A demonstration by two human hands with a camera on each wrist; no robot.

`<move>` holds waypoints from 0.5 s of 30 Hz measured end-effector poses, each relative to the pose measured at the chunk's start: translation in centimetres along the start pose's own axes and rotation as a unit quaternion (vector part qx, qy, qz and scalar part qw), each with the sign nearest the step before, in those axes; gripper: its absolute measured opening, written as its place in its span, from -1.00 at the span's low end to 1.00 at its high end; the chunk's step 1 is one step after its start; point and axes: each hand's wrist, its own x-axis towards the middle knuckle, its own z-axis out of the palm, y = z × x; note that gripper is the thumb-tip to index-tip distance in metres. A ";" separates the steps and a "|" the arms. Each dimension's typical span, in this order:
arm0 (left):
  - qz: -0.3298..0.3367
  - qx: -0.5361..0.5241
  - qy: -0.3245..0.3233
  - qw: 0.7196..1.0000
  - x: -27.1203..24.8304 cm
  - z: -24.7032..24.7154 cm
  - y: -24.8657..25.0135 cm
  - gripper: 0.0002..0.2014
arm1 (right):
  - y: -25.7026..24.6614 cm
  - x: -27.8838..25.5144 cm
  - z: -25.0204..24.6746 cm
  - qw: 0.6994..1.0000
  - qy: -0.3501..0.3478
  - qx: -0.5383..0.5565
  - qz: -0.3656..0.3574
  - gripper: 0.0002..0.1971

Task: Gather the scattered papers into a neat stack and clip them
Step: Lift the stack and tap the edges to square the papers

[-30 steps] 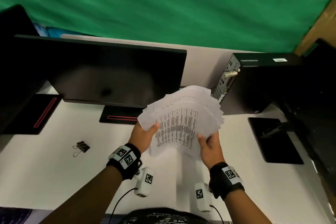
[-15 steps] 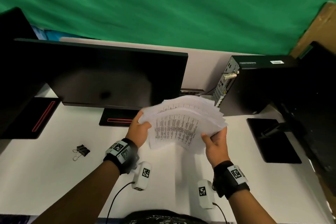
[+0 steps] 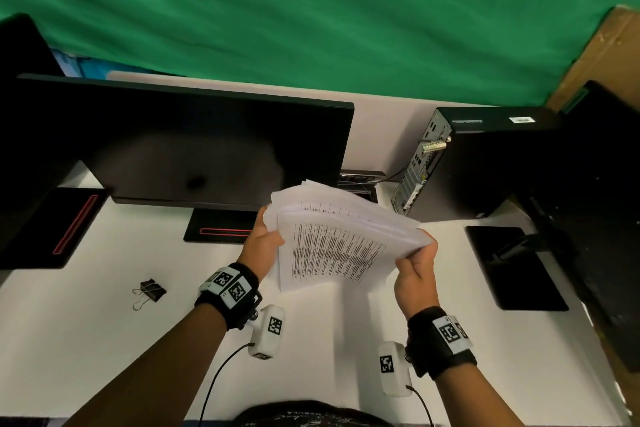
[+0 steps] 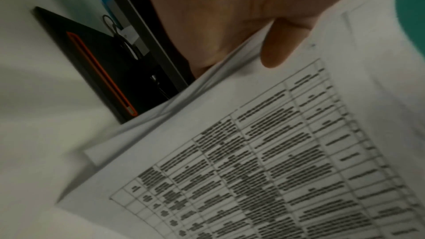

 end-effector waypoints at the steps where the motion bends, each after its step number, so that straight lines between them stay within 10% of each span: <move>1: -0.002 0.012 -0.007 1.000 0.0 -0.1 -0.3 -0.54 | -0.1 -0.1 -0.2 1.000 0.004 0.001 -0.005 -0.48; 7: -0.004 0.129 -0.080 0.988 -0.7 -1.0 -0.9 -0.71 | 0.6 0.0 -2.1 0.996 -0.032 -0.083 -0.026 -0.57; 15: 0.027 0.077 -0.059 0.995 0.0 -0.4 -0.8 -0.48 | -0.4 -0.5 -1.5 0.996 -0.027 -0.077 -0.046 -0.64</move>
